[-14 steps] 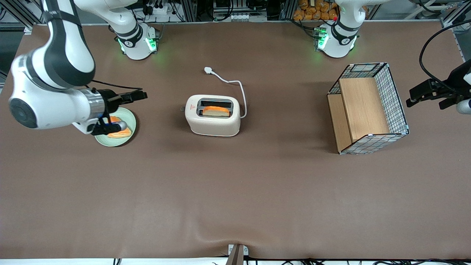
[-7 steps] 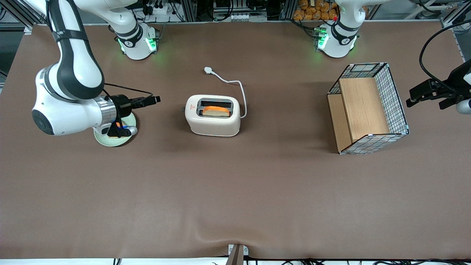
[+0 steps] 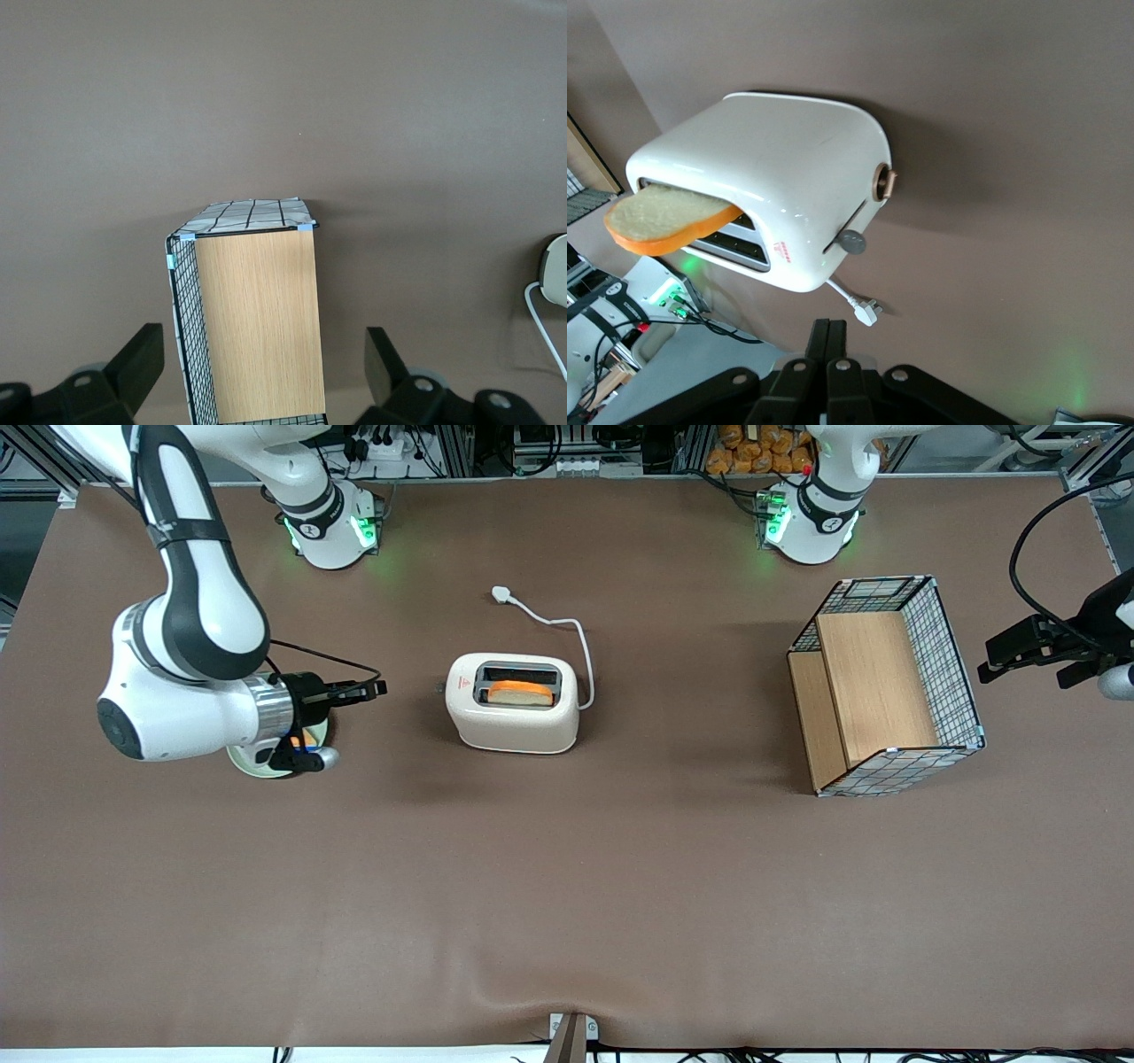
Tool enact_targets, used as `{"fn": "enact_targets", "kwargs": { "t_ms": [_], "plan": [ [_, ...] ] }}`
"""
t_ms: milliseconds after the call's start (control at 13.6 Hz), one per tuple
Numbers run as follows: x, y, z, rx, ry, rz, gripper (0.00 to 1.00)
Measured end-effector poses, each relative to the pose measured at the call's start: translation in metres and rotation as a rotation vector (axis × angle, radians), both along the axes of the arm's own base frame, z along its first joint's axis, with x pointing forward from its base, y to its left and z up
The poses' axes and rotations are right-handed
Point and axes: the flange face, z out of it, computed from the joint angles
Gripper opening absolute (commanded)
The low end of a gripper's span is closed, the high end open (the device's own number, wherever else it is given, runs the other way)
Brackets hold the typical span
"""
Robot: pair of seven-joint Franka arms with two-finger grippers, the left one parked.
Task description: Press toaster button with right arm
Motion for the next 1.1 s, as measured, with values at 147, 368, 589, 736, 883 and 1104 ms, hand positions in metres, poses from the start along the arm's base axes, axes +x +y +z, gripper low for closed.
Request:
{"fn": "enact_targets", "kwargs": {
  "t_ms": [147,368,589,736,883,1104],
  "plan": [
    [-0.006,0.016,-0.009,-0.003,-0.012,0.026,0.00],
    [-0.012,0.018,-0.026,0.042,-0.046,0.071,0.00],
    [-0.018,0.014,-0.041,0.075,-0.044,0.064,0.00],
    [-0.020,0.013,-0.046,0.079,-0.052,0.064,0.00],
    [-0.023,0.012,-0.052,0.088,-0.057,0.071,0.00],
    [-0.029,0.012,-0.062,0.120,-0.055,0.055,0.00]
  ]
}}
